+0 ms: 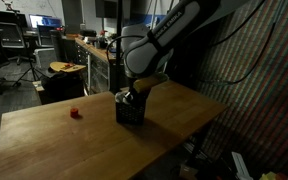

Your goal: Pick up the cloth and put it in the box

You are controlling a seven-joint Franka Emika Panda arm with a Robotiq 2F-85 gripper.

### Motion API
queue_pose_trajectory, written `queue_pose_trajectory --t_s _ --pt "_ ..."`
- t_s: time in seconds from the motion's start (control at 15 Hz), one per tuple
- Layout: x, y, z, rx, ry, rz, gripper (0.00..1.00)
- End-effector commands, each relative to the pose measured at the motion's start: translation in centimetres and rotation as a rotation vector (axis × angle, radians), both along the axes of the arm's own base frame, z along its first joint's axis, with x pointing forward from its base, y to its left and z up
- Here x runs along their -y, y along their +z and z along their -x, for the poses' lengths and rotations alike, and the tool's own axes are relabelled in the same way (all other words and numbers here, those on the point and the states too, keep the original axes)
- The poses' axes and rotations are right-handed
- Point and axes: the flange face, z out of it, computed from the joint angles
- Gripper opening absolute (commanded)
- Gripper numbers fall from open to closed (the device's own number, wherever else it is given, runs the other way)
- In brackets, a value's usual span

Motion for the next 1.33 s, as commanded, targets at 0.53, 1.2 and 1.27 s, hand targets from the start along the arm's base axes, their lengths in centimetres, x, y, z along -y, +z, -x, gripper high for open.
queue_pose_trajectory --t_s 0.53,1.2,1.27 --pt "-0.2 8.7 -2.3 0.144 -0.024 0.008 1.0" --pt "-1.4 10.1 -2.5 0.186 -0.051 -0.008 0.35" --pt "-1.7 10.2 -2.5 0.186 -0.049 -0.009 0.28"
